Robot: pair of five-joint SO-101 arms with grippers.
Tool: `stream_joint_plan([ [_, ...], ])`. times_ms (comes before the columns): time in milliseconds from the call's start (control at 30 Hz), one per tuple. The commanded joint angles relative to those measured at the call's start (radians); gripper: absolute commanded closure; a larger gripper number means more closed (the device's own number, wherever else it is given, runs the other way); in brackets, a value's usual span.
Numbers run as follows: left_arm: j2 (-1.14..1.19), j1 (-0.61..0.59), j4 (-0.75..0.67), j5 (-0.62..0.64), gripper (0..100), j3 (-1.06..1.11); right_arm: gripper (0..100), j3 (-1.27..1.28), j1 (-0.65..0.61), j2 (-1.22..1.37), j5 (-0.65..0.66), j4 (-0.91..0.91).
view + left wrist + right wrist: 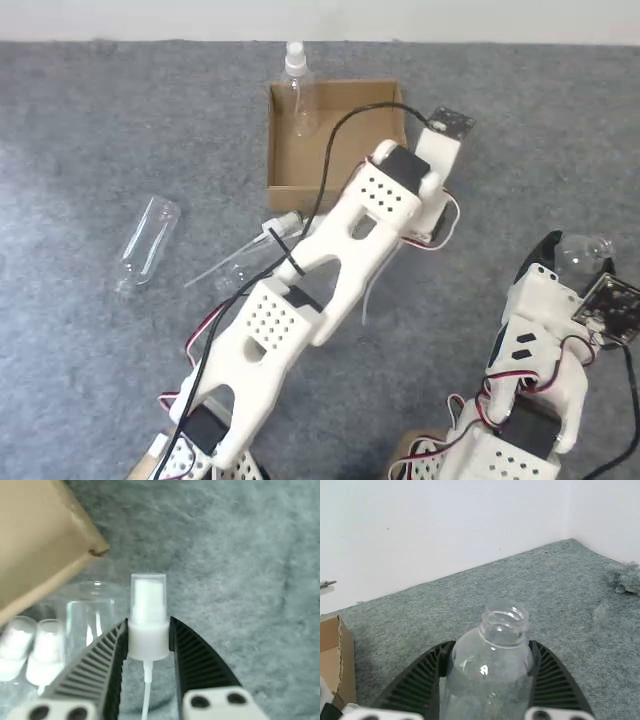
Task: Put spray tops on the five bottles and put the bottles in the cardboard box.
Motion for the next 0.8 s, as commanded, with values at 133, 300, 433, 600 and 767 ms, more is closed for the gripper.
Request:
stream_joint_plan([
  [133,-0.212,-0.041,0.044,0.006,99,0.101,87.4,-0.078,-0.013,-0.018,-0.006,-0.028],
  [300,-0.373,-0.043,0.044,-0.031,99,0.283,87.3,-0.078,-0.013,-0.018,-0.006,-0.028],
  [433,-0.488,-0.043,0.035,-0.046,99,0.443,87.2,-0.077,-0.013,-0.018,-0.008,-0.028],
  [600,-0.577,-0.041,-0.035,-0.074,99,0.657,87.2,-0.074,-0.013,-0.018,-0.008,-0.028],
  [767,-0.617,-0.040,-0.129,-0.094,99,0.863,87.2,-0.074,-0.013,-0.018,-0.008,-0.028],
])
